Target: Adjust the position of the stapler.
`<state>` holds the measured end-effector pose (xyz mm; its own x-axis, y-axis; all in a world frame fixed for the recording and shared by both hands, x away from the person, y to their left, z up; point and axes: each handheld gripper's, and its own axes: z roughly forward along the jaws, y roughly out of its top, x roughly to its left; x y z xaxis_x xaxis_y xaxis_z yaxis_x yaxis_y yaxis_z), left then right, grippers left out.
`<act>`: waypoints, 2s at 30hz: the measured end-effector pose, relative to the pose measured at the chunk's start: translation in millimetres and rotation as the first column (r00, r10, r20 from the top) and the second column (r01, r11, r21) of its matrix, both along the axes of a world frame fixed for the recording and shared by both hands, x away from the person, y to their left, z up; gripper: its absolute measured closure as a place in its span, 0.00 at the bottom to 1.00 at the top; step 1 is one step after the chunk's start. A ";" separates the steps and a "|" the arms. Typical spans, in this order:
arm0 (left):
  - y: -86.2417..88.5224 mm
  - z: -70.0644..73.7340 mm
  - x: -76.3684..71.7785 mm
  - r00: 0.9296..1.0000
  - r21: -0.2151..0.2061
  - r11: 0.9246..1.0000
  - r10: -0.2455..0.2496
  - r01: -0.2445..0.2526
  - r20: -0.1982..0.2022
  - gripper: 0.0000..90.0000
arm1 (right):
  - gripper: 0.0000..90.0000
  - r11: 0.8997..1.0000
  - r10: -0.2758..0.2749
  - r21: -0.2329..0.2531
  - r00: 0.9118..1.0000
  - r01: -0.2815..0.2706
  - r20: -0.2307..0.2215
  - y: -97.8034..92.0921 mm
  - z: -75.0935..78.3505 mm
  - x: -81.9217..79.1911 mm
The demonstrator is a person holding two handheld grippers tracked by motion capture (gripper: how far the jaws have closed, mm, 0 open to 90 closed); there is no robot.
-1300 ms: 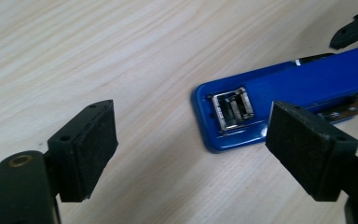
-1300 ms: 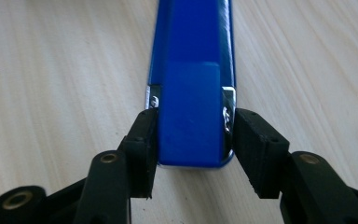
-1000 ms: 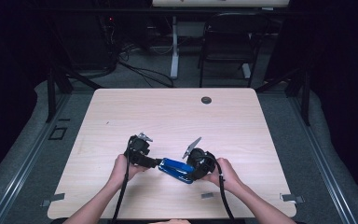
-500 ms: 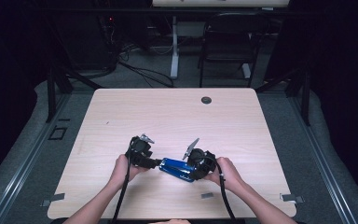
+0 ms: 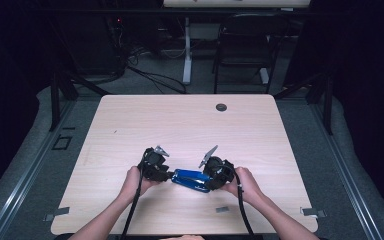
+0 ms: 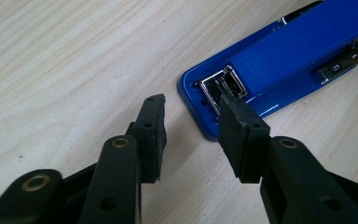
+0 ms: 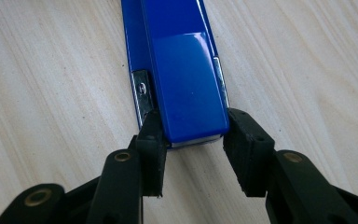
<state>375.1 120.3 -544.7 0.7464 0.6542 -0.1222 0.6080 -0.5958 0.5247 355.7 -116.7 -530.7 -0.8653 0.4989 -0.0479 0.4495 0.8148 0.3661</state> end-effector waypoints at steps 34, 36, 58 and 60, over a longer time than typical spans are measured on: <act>-33.8 -16.3 6.8 0.962 -0.094 0.960 -0.253 0.262 0.098 0.49 | 0.72 0.995 -0.049 0.087 0.998 0.053 -0.049 -12.9 -3.3 14.3; -36.3 -16.2 6.0 0.962 -0.079 0.962 -0.254 0.263 0.104 0.51 | 0.72 0.994 -0.051 0.095 0.997 0.056 -0.053 -12.9 -3.6 14.3; -43.5 -10.5 -8.9 0.968 -0.048 0.967 -0.250 0.251 0.029 0.60 | 0.71 0.994 -0.018 0.104 0.997 0.026 -0.076 -21.4 -4.2 16.4; -44.1 -10.2 -11.5 0.969 -0.045 0.968 -0.245 0.246 0.029 0.61 | 0.68 0.994 -0.025 0.103 0.997 0.032 -0.074 -21.9 -4.4 16.4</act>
